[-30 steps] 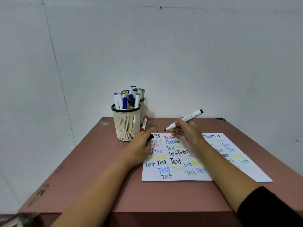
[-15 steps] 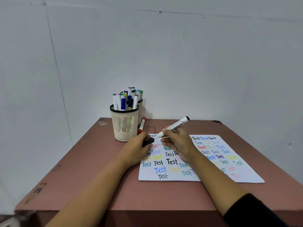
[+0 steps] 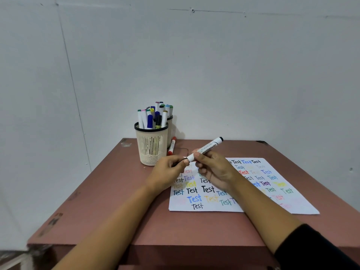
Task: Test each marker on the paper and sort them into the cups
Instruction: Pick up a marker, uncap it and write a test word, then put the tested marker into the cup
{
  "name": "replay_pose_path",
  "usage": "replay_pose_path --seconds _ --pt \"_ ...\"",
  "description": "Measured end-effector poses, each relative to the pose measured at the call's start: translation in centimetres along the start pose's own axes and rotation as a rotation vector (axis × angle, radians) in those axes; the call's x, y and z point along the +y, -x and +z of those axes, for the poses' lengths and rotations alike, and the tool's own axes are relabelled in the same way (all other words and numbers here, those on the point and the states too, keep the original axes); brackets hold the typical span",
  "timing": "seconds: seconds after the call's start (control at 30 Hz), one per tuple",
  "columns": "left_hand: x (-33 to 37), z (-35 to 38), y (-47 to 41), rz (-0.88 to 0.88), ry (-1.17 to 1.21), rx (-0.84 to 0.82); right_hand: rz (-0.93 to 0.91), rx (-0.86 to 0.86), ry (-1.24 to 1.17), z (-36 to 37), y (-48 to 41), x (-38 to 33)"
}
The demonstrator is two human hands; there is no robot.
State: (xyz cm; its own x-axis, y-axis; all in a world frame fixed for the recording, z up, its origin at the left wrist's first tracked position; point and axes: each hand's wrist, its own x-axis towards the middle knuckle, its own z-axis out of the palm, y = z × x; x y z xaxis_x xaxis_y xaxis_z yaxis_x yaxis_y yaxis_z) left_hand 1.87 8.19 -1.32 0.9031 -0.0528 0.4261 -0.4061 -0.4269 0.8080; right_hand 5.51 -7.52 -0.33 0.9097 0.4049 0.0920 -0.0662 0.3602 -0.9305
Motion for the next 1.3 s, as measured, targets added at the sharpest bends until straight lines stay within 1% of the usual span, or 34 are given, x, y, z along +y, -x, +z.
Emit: replay_pose_path --seconds 0.1,0.3,0.37,0.43,0.47,0.5,0.53,0.57,0.6,0.67,0.73,0.77,0.83,1.0,1.1,1.2,1.3 --pt "0.2 0.0 0.0 -0.052 0.082 0.011 -0.002 0.016 0.009 0.0 -0.1 0.0" --pt "0.9 0.0 -0.1 -0.136 0.327 0.142 -0.021 0.06 0.04 0.2 0.0 -0.5" --pt "0.9 -0.3 -0.3 -0.145 0.358 0.204 -0.039 0.126 -0.003 -0.2 -0.2 -0.7" --pt "0.7 -0.6 -0.4 -0.144 0.386 0.277 -0.084 0.26 0.014 -0.9 -0.6 -0.9" --pt "0.7 -0.8 -0.5 -0.136 0.41 0.304 -0.115 0.344 0.1 -1.2 -0.8 -0.9" --pt "0.7 -0.9 -0.5 -0.122 0.437 0.327 -0.153 0.432 0.25 -1.6 -0.9 -0.7" --pt "0.9 -1.0 -0.5 -0.107 0.461 0.349 -0.205 0.507 0.436 -2.0 -1.0 -0.4" --pt "1.2 -1.1 -0.6 -0.1 0.477 0.372 -0.265 0.544 0.626 -2.3 -1.1 0.0" --pt "1.5 -1.2 -0.6 -0.095 0.487 0.39 -0.315 0.535 0.793 -2.4 -1.1 0.4" --pt "2.2 -1.5 -0.9 -0.082 0.495 0.402 -0.344 0.442 1.094 -2.8 -1.3 1.3" --pt "2.9 -2.1 -1.5 -0.067 0.411 0.406 -0.329 0.336 1.324 -3.3 -1.7 2.1" --pt "3.3 -2.5 -1.9 -0.054 0.355 0.409 -0.312 0.303 1.4 -3.4 -1.8 2.3" --pt "4.5 -3.7 -2.9 -0.015 0.264 0.42 -0.295 0.282 1.479 -3.2 -1.7 2.3" --pt "7.7 -7.2 -6.0 0.068 0.069 0.498 -0.305 0.286 1.506 -2.8 -1.2 2.1" --pt "9.4 -9.5 -8.4 0.117 0.013 0.545 -0.298 0.282 1.511 -2.9 -1.2 2.1" --pt "9.9 -11.3 -10.1 0.106 -0.048 0.609 -0.313 0.281 1.512 -2.9 -1.1 2.1" --pt "8.9 -11.5 -10.5 0.087 -0.178 0.576 -0.317 0.292 1.505 -2.9 -1.2 2.0"
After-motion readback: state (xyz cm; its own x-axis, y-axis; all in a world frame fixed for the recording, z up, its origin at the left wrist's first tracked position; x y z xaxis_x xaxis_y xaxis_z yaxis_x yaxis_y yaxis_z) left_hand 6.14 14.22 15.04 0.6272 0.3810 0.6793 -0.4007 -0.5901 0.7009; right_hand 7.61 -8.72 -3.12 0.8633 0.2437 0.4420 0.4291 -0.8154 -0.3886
